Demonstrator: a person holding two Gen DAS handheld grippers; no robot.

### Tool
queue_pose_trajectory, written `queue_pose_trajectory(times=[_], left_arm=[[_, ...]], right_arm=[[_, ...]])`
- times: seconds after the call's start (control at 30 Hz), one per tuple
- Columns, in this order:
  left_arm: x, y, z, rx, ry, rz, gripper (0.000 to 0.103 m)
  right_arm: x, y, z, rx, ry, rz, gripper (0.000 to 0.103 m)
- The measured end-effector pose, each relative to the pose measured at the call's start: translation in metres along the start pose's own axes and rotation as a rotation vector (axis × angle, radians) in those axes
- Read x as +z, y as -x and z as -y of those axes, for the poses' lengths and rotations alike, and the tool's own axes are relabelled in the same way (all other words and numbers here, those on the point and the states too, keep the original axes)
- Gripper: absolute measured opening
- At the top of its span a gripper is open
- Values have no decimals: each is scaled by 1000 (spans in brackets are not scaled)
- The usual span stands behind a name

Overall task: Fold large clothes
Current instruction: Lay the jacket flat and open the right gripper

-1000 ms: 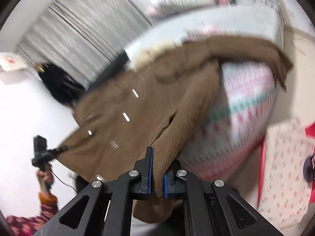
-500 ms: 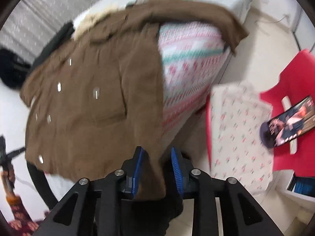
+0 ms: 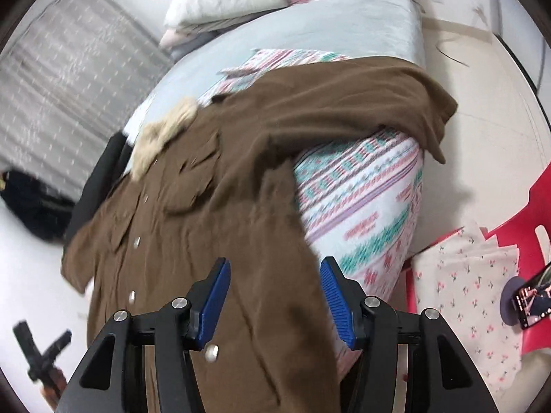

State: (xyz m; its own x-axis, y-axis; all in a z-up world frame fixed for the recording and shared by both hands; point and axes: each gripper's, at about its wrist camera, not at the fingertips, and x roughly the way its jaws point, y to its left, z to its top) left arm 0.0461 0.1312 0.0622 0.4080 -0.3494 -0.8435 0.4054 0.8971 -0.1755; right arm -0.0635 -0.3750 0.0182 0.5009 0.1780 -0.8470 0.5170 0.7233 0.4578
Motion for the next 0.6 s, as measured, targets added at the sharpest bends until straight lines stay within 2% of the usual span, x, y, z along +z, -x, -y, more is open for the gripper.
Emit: queue_pose_trajectory(times=[0.17, 0.33, 0.43, 0.6], left_arm=[[45, -17, 38, -66, -77, -4, 92], [80, -49, 71, -89, -102, -53, 92], [99, -62, 88, -85, -126, -93, 92], [129, -89, 116, -55, -179, -65, 92]], right_arm=[[29, -8, 49, -12, -127, 21, 56], [56, -20, 93, -6, -243, 54, 57], [69, -35, 121, 9, -338, 75, 57], [80, -68, 158, 95, -506, 106, 57]])
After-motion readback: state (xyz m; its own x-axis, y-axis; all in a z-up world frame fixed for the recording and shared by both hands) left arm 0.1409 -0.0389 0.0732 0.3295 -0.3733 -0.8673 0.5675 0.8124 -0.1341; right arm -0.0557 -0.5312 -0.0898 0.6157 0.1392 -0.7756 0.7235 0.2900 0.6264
